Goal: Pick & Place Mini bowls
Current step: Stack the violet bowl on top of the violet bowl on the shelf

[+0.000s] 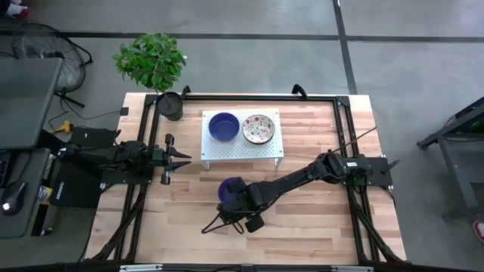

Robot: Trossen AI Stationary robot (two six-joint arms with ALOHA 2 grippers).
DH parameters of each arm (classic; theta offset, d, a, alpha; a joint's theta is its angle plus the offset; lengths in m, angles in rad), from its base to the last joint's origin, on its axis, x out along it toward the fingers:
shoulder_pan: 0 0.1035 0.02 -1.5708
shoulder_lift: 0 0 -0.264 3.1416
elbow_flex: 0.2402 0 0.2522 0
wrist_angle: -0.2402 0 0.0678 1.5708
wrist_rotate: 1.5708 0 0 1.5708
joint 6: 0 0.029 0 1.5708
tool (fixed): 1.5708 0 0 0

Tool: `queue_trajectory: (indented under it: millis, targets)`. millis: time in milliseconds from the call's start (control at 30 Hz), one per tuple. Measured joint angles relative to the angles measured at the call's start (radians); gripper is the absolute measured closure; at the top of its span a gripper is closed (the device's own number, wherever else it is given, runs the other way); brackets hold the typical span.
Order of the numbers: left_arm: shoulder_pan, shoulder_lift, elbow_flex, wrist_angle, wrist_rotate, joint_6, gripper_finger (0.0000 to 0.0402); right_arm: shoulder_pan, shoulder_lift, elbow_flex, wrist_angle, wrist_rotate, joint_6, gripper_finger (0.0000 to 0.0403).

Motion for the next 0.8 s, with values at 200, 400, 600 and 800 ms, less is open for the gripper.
queue_trajectory:
  millis: [200, 400, 600, 800]
  targets:
    - [0.0, 0.0, 0.0, 0.0, 0.0, 0.0, 0.033, 0.0, 0.0, 0.0, 0.0, 0.0, -0.004, 0.0372]
    - [0.0, 0.0, 0.0, 0.0, 0.0, 0.0, 0.033, 0.0, 0.01, 0.0, 0.007, 0.011, -0.001, 0.0333]
    - [0.0, 0.0, 0.0, 0.0, 0.0, 0.0, 0.033, 0.0, 0.013, 0.0, 0.016, 0.033, -0.001, 0.0341]
    - [0.0, 0.0, 0.0, 0.0, 0.0, 0.0, 0.033, 0.0, 0.014, 0.0, 0.016, 0.022, 0.001, 0.0397]
